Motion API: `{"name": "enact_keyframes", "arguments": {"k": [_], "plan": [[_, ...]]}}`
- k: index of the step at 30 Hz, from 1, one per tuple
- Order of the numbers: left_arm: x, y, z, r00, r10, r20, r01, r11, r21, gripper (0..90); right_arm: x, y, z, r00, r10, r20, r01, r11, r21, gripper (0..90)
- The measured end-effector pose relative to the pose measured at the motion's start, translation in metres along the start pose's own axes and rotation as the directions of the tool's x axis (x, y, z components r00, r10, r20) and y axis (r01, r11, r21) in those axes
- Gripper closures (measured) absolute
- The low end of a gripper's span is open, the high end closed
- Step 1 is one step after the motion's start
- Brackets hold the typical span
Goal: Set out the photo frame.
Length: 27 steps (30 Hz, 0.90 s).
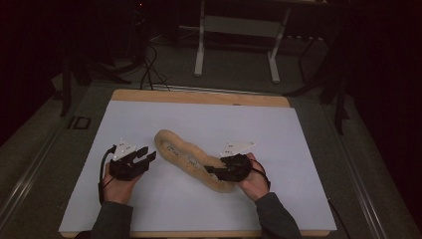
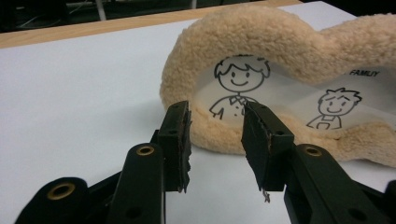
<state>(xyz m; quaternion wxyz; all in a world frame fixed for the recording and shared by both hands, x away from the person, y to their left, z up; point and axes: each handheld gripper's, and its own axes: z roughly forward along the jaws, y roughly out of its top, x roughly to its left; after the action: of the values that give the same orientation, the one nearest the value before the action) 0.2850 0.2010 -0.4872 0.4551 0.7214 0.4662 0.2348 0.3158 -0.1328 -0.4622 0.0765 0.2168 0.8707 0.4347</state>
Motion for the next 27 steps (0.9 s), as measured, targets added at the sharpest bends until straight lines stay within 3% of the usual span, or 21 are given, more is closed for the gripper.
{"name": "enact_keyframes", "arguments": {"k": [12, 15, 19, 27], "plan": [[0.003, -0.001, 0.002, 0.9998, -0.015, -0.016, 0.015, 0.9998, 0.009, 57.8, 0.002, -0.001, -0.003, 0.9955, -0.042, -0.084, 0.042, 0.999, 0.000, 68.3], [0.006, -0.001, 0.005, 0.9998, -0.011, -0.015, 0.011, 0.9995, 0.029, 55.1, 0.002, -0.002, -0.003, 0.9946, -0.047, -0.092, 0.047, 0.999, 0.002, 68.2], [0.011, -0.004, 0.016, 0.9989, -0.005, -0.047, 0.008, 0.9981, 0.062, 51.9, 0.001, -0.003, -0.002, 0.9945, -0.047, -0.094, 0.048, 0.999, 0.006, 68.1], [0.011, -0.004, 0.033, 0.9975, 0.055, -0.045, -0.051, 0.9951, 0.085, 52.9, 0.002, -0.003, -0.002, 0.9930, -0.069, -0.096, 0.071, 0.997, 0.020, 68.0]]}}
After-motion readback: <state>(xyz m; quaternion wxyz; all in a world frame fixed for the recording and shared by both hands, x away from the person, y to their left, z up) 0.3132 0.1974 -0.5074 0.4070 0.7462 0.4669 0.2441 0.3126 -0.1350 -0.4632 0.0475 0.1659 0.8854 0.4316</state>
